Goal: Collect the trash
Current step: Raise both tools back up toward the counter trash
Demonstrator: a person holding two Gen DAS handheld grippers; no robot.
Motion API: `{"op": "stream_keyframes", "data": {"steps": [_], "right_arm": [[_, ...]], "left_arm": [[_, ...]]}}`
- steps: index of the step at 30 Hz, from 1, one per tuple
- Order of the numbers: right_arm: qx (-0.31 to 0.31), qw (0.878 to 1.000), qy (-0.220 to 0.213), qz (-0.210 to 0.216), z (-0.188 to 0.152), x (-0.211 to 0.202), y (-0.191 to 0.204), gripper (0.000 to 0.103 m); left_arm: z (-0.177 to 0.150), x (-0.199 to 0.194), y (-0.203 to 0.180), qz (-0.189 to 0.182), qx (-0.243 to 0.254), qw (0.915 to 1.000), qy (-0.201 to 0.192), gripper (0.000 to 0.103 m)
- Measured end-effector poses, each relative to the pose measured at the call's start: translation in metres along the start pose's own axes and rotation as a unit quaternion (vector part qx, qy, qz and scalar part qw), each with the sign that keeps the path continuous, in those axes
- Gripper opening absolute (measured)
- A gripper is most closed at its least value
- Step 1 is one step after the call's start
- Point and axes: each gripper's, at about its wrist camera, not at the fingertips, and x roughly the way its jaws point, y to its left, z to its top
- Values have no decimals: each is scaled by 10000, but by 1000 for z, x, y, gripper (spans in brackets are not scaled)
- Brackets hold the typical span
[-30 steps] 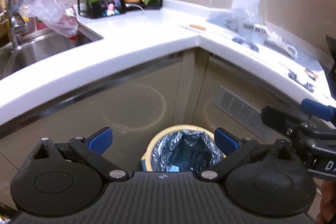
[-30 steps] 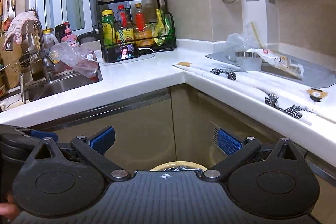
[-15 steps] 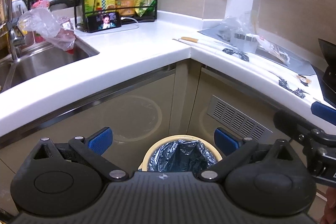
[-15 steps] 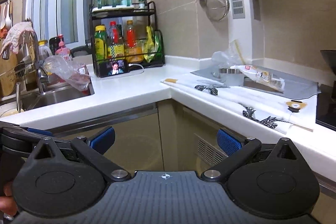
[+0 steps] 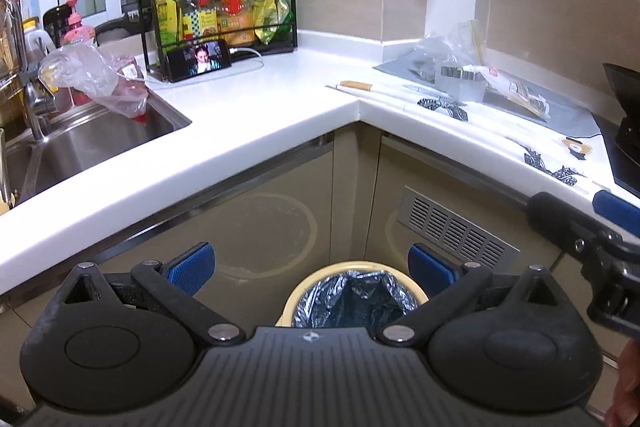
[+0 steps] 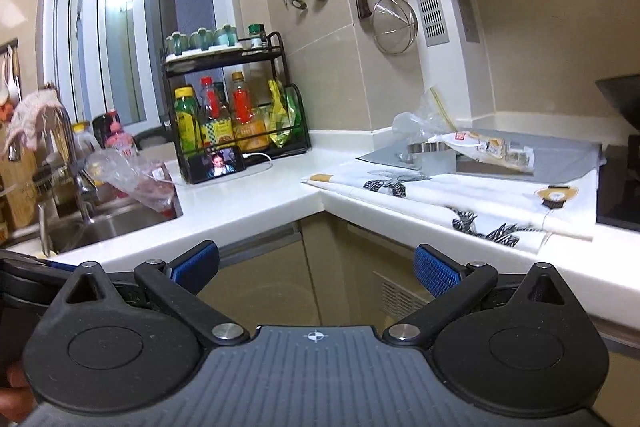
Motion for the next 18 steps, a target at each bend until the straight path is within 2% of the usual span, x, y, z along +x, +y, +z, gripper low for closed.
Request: {"op": "stream_keyframes", "data": {"steps": [18], "right_arm": [[229,9997,-18,-48,-4,-3,-13,103]], "left_arm": [[4,-4,-18,58,304,9995,-42,103]]}}
